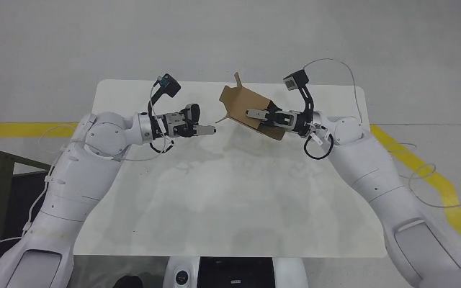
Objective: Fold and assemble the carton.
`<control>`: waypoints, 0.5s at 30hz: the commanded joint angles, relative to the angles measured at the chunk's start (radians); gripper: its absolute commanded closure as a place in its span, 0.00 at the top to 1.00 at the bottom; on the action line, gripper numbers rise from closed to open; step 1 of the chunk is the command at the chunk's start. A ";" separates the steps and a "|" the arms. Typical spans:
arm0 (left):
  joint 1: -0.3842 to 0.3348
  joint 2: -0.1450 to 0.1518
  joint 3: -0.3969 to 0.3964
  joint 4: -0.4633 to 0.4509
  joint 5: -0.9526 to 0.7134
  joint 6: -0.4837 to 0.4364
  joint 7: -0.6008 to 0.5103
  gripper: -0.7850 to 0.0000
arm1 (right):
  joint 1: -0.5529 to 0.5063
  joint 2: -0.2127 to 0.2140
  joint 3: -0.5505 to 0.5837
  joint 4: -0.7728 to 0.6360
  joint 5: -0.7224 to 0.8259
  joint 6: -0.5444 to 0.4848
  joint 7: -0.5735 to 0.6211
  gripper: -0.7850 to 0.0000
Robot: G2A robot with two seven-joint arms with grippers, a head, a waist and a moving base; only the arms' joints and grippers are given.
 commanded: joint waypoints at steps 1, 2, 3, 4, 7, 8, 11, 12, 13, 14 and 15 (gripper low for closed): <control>0.000 0.000 0.000 0.000 0.000 0.000 -0.001 1.00 | 0.000 0.000 0.000 0.000 0.000 0.000 0.000 0.00; 0.000 0.000 0.000 0.000 0.000 0.000 -0.001 1.00 | 0.000 0.000 0.000 0.000 0.000 0.000 0.000 0.00; 0.000 0.000 0.000 0.000 0.000 0.000 -0.001 1.00 | 0.000 0.000 0.000 0.000 0.000 0.000 0.000 0.00; 0.000 0.000 0.000 0.000 0.000 0.000 -0.001 1.00 | 0.000 0.000 0.000 0.000 0.000 0.000 0.000 0.00; 0.000 0.000 0.000 0.000 0.000 0.000 -0.001 1.00 | 0.000 0.000 0.000 0.000 0.000 0.000 0.000 0.00; 0.000 0.000 0.000 0.000 0.000 0.000 -0.001 1.00 | 0.000 0.000 0.000 0.000 0.000 0.000 0.000 0.00; 0.016 0.001 -0.001 -0.018 0.019 0.010 0.016 1.00 | -0.003 0.000 0.000 -0.003 0.000 0.004 -0.006 0.00; 0.020 0.002 -0.002 -0.024 0.019 0.011 0.012 1.00 | -0.012 0.000 0.003 -0.021 -0.009 0.013 -0.022 0.00; 0.023 0.003 -0.001 -0.030 0.020 0.011 0.006 1.00 | -0.019 0.000 0.006 -0.037 -0.020 0.019 -0.032 0.00; 0.026 0.003 0.000 -0.034 0.021 0.012 0.002 1.00 | -0.025 0.001 0.010 -0.049 -0.031 0.023 -0.037 0.00; 0.029 0.003 0.002 -0.038 0.022 0.014 -0.001 1.00 | -0.030 0.001 0.013 -0.060 -0.037 0.027 -0.041 0.00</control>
